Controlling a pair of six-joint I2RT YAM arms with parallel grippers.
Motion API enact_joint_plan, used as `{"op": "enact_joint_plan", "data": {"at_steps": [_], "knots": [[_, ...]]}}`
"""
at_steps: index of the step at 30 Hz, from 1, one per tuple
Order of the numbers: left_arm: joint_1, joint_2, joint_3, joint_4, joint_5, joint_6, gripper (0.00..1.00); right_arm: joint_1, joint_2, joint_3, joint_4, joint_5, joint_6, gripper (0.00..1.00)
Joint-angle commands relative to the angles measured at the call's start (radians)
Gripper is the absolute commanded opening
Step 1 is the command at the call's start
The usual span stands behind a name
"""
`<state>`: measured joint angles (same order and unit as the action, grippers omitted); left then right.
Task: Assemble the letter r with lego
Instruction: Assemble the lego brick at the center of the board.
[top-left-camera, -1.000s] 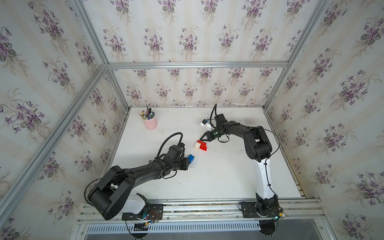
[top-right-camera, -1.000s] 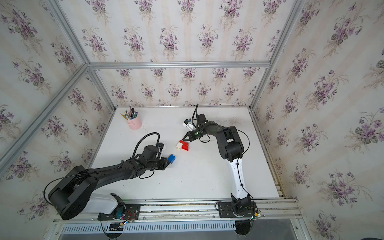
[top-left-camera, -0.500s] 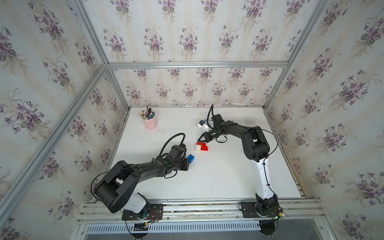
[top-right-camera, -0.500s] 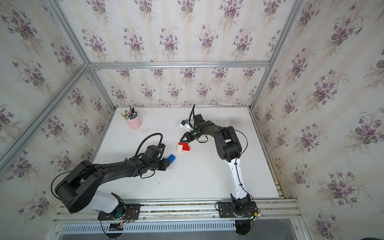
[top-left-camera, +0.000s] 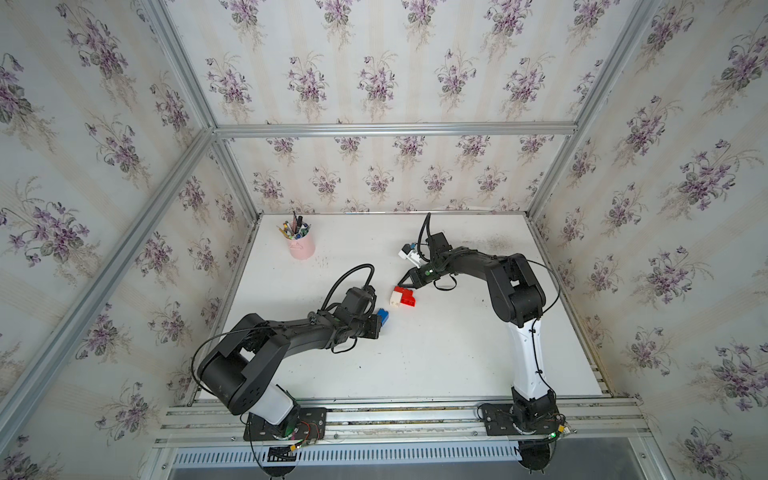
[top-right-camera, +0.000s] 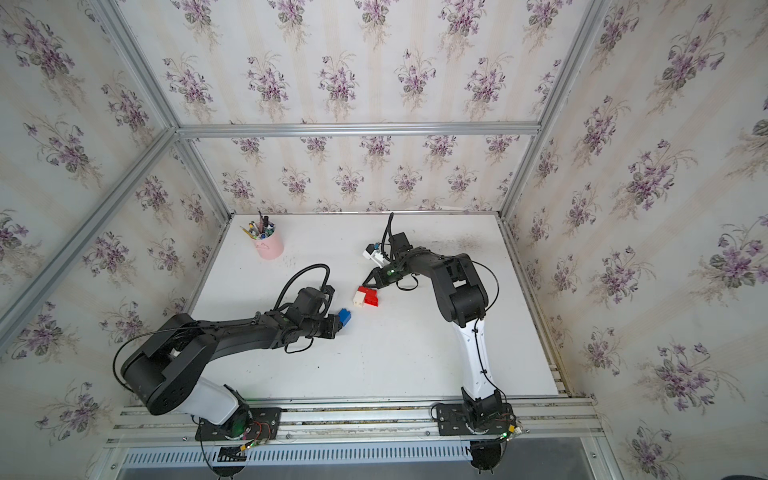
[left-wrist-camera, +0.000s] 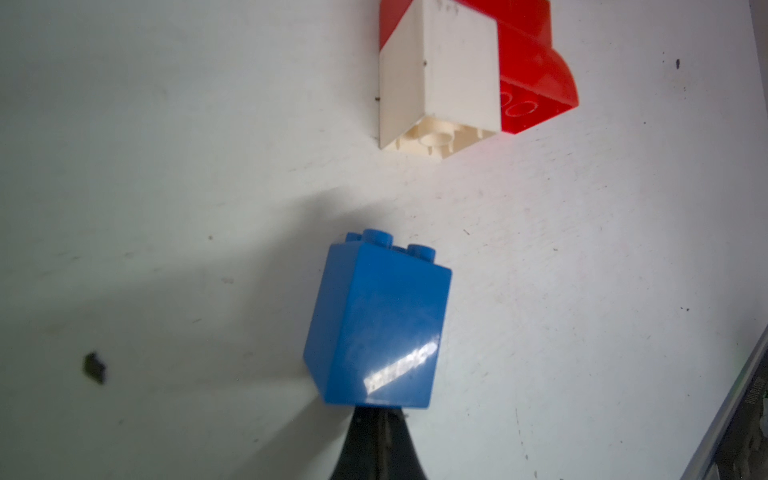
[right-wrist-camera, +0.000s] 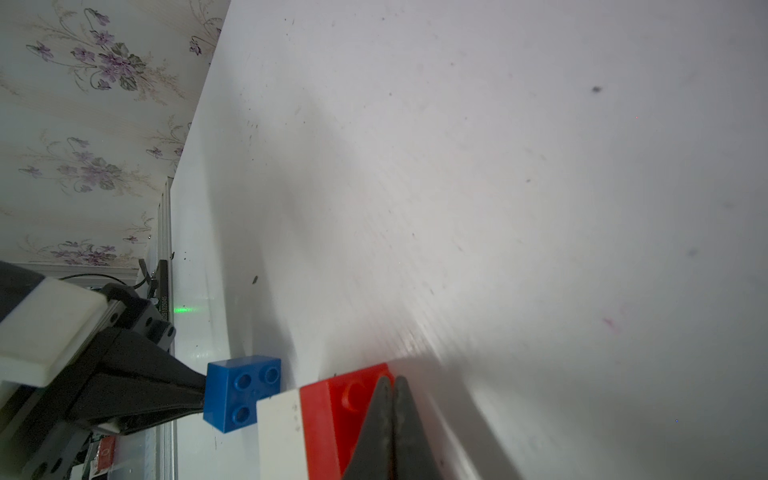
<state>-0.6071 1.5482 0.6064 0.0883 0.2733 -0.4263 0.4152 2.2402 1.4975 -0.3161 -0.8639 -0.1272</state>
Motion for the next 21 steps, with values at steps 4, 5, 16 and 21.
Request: {"op": "enact_joint_plan", "data": {"at_steps": [4,5,16,21], "knots": [[0.001,0.009,0.010,0.028,0.012,0.019,0.00,0.016,-0.017,-0.003,0.023,-0.017,0.028,0.00],[0.001,0.010,0.012,0.028,0.013,0.018,0.00,0.019,-0.017,-0.008,0.022,-0.012,0.035,0.00],[0.001,0.012,0.000,0.044,0.027,0.016,0.00,-0.008,-0.082,-0.139,0.139,0.086,0.149,0.00],[0.001,0.013,0.000,0.047,0.024,0.018,0.00,-0.003,-0.089,-0.168,0.160,0.036,0.159,0.00]]}}
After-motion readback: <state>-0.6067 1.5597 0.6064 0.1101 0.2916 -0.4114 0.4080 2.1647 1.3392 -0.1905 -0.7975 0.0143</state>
